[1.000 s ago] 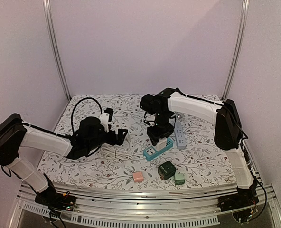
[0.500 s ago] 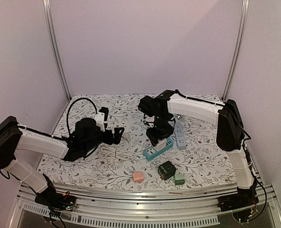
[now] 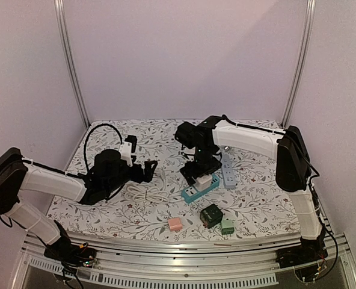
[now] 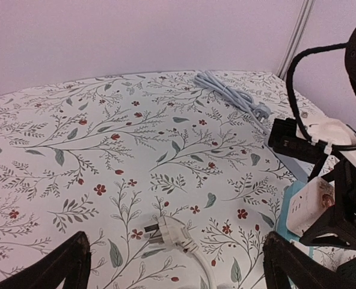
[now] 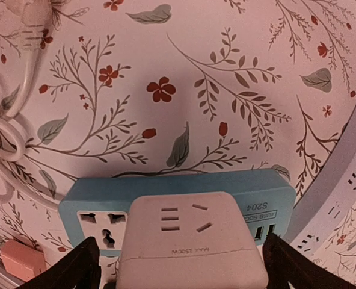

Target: Insert the plug

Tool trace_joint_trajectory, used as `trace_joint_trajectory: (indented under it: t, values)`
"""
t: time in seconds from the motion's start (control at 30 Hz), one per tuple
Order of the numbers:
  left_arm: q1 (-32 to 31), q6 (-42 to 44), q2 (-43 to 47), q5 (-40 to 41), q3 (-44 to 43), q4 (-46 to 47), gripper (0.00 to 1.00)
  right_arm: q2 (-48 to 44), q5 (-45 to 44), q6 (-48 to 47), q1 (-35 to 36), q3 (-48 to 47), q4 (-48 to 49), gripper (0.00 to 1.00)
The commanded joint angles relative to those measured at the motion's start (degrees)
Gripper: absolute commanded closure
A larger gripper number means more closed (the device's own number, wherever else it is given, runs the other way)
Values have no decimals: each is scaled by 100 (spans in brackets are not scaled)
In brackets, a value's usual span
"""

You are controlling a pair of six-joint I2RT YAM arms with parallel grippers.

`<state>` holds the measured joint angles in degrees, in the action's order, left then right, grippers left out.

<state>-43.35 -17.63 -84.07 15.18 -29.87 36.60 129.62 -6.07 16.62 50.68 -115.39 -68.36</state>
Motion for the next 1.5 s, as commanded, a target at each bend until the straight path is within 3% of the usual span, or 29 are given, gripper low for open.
trace_joint_trajectory:
  t: [0.0, 0.4, 0.6, 0.83, 1.07, 1.47]
  values:
    - [90, -1, 136, -55, 108, 110, 1, -364, -143, 12, 32, 20, 395, 1]
    - [90, 25, 137, -57, 122, 124, 1, -1427, -195, -28, 80, 387, 468, 1]
    - [34, 151, 163, -233, 166, 224, 1, -2078, -313, -80, 245, 1309, 930, 1]
    - [-268, 446, 390, -240, 208, 227, 1, -3131, -346, -3, 264, 2886, 2155, 1]
    - [-826, 1010, 213, -678, 183, 376, 3, -4169, -565, 17, 268, 4172, 3037, 1]
    - [-1401, 1430, -220, -1229, 990, 1239, 6, -4864, -373, -132, 263, 4841, 3451, 1]
